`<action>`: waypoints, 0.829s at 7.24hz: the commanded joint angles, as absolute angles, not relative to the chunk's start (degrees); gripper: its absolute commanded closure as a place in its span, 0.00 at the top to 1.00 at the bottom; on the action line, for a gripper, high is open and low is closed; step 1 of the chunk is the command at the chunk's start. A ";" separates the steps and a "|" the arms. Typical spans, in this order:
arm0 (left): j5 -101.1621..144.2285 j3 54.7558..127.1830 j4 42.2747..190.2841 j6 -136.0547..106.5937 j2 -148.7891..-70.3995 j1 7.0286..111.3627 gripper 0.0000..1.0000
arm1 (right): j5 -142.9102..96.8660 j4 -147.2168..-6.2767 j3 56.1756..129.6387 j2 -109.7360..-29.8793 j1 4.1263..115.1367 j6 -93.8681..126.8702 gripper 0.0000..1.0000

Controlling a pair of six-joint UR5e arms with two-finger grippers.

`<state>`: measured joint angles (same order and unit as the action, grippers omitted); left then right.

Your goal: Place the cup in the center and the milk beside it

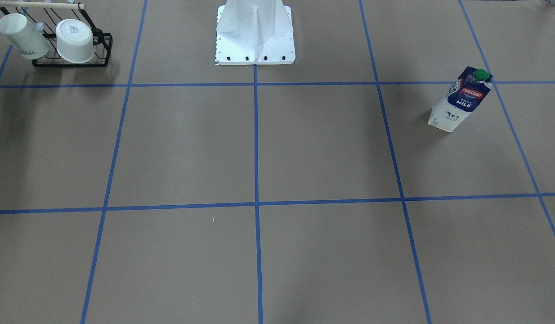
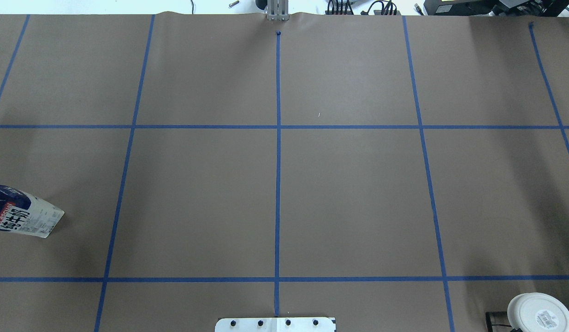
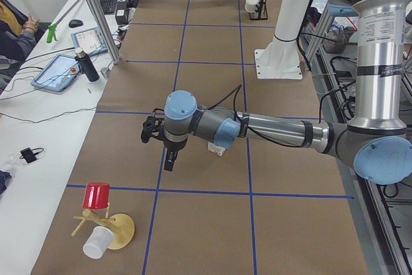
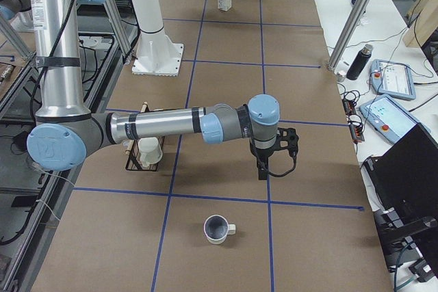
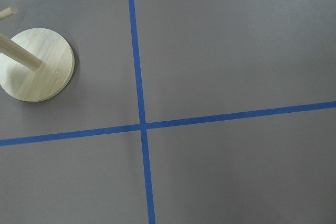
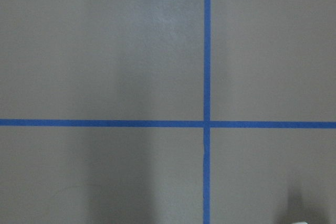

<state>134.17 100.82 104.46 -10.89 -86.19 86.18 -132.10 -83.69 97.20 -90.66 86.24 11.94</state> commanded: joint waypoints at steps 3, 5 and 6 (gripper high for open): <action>135.18 100.29 104.33 -10.90 -86.31 86.04 0.98 | -133.41 -83.31 90.13 -100.54 97.70 -10.12 1.00; 135.35 100.28 104.41 -10.81 -86.22 86.04 0.98 | -133.24 -82.27 78.53 -98.00 99.93 -16.43 1.00; 135.35 100.46 104.41 -10.81 -86.13 86.04 0.98 | -133.24 -78.35 74.40 -98.26 99.93 -16.00 1.00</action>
<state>135.33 100.35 104.40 -10.82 -86.21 86.05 -133.28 -81.67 80.18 -98.44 99.42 -15.04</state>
